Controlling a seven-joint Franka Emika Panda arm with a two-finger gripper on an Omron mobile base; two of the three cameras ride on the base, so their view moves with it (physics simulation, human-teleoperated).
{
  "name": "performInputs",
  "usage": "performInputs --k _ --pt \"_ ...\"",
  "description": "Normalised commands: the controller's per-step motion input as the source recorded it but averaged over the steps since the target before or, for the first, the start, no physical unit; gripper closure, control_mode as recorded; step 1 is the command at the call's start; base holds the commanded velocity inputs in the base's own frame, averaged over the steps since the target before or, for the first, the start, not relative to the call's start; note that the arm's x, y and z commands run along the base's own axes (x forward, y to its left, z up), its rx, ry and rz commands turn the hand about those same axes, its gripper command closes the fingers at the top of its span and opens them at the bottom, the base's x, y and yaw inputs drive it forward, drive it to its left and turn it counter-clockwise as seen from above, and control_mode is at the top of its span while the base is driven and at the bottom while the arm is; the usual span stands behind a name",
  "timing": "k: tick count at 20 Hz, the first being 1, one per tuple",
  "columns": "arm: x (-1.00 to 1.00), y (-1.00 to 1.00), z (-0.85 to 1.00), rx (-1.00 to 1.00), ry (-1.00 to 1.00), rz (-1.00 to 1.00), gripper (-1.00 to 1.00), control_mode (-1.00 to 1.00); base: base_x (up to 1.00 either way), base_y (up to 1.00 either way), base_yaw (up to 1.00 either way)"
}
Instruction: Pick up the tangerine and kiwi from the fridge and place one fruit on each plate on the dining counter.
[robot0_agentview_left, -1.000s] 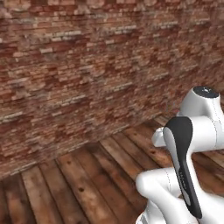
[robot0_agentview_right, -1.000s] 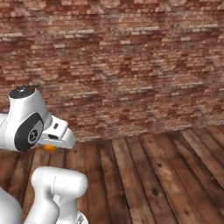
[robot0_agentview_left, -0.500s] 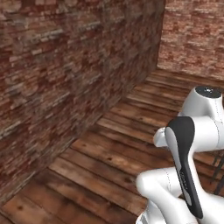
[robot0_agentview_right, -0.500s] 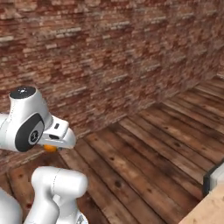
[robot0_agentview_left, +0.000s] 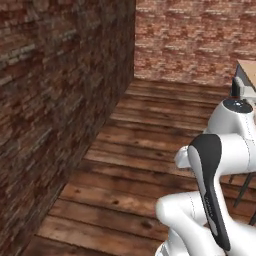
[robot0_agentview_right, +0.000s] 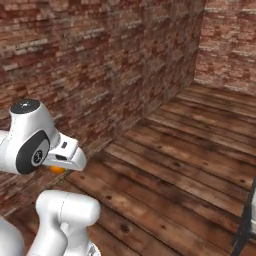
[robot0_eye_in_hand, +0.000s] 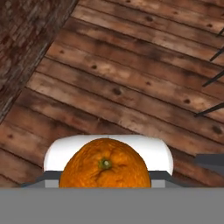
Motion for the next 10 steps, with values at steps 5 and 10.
performInputs --k 5,10 --pt "0.0 0.0 0.0 0.0 0.0 0.0 1.0 1.0 1.0 0.82 -0.58" --pt "0.0 0.0 0.0 0.0 0.0 0.0 1.0 1.0 1.0 0.41 -0.38"
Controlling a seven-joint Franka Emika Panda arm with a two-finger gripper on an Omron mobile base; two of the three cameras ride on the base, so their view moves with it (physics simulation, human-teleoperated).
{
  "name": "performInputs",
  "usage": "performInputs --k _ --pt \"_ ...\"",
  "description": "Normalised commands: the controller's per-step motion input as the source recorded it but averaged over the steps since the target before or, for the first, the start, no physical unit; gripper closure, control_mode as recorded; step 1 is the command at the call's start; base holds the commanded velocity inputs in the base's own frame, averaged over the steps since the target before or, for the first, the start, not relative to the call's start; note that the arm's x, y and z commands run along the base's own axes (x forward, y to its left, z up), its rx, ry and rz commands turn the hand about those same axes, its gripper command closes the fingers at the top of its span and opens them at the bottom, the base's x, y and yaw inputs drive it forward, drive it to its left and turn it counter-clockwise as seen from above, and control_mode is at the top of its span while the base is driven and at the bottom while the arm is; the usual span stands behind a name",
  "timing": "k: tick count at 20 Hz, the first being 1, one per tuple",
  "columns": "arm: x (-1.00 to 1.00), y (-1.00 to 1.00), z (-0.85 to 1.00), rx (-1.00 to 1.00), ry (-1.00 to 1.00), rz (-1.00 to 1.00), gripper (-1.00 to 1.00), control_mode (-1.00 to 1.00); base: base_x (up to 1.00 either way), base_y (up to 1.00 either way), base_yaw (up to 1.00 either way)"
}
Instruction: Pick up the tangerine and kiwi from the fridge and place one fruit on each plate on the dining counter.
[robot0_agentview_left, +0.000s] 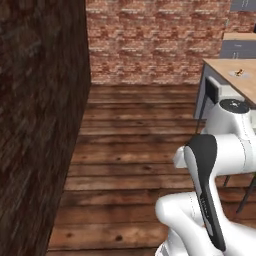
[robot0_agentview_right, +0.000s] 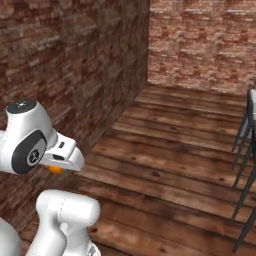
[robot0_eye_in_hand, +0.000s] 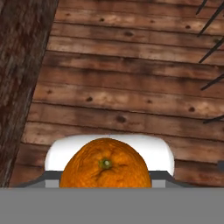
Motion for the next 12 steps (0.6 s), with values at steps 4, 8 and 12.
performInputs --k 4,8,12 --pt "0.0 0.0 0.0 0.0 0.0 0.0 1.0 1.0 1.0 0.02 -0.25" --pt "0.0 0.0 0.0 0.0 0.0 0.0 1.0 1.0 1.0 0.0 -0.19" --pt "0.0 0.0 0.0 0.0 0.0 0.0 1.0 1.0 1.0 0.01 -0.18"
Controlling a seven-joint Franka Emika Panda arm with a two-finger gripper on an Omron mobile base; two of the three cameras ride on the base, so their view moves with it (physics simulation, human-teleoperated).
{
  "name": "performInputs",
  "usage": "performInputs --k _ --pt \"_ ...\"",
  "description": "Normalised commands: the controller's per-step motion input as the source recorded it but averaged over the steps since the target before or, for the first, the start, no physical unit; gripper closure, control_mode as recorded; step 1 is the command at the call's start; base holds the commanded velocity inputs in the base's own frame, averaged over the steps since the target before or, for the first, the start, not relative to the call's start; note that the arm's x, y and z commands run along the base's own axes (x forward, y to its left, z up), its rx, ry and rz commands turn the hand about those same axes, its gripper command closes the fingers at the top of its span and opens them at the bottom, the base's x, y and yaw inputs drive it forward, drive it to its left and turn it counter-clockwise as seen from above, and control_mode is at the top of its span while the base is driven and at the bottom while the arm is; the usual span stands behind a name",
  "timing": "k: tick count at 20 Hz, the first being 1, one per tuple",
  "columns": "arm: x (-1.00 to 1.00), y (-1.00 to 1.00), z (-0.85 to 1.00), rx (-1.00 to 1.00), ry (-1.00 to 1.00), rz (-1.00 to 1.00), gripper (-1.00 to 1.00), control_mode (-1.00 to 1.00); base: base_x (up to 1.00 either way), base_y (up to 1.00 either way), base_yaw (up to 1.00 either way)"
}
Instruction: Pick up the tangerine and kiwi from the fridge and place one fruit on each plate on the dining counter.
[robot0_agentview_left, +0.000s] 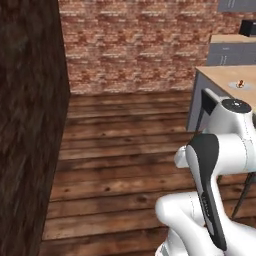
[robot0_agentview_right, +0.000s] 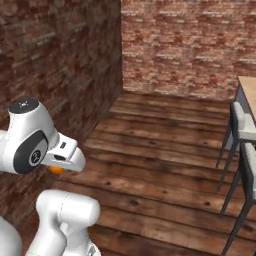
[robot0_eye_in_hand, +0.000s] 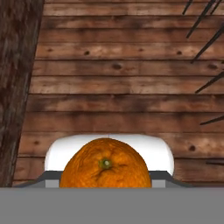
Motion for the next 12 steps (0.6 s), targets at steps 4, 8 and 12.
performInputs --k 4,8,12 --pt "0.0 0.0 0.0 0.0 0.0 0.0 1.0 1.0 1.0 0.15 -0.24" --pt "0.0 0.0 0.0 0.0 0.0 0.0 1.0 1.0 1.0 0.18 -0.37" --pt "0.0 0.0 0.0 0.0 0.0 0.0 1.0 1.0 1.0 0.18 -0.27"
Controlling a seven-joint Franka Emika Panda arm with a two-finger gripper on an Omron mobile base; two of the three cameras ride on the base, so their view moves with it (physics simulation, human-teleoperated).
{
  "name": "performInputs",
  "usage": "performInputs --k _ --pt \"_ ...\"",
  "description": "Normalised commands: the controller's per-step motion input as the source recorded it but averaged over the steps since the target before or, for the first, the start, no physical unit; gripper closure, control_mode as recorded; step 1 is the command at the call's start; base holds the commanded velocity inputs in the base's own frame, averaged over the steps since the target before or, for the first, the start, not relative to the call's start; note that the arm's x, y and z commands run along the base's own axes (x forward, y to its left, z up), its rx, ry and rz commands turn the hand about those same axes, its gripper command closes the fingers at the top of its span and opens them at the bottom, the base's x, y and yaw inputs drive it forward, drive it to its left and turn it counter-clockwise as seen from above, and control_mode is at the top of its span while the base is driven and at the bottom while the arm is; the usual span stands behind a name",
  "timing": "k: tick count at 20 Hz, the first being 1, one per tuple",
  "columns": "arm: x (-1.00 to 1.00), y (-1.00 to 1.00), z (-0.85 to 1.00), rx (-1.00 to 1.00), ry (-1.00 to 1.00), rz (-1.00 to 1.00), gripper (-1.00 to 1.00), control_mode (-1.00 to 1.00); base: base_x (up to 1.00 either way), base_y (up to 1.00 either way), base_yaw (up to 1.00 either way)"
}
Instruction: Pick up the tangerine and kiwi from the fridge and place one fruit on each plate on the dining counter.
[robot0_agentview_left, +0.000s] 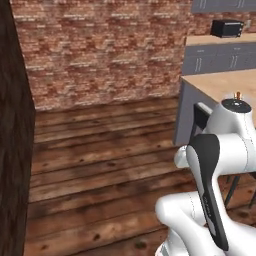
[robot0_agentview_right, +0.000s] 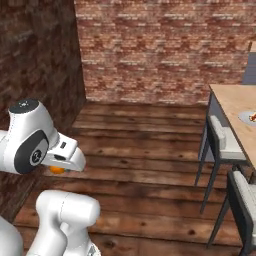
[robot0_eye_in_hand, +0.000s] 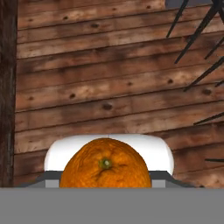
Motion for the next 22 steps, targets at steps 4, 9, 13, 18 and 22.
performInputs --k 4,9,13,18,22 --pt "0.0 0.0 0.0 0.0 0.0 0.0 1.0 1.0 1.0 0.43 -0.3" --pt "0.0 0.0 0.0 0.0 0.0 0.0 1.0 1.0 1.0 0.49 -0.47" --pt "0.0 0.0 0.0 0.0 0.0 0.0 1.0 1.0 0.92 0.51 -0.65" --pt "0.0 0.0 0.0 0.0 0.0 0.0 1.0 1.0 0.69 0.47 -0.75" --pt "0.0 0.0 0.0 0.0 0.0 0.0 1.0 1.0 0.66 0.38 -0.73"
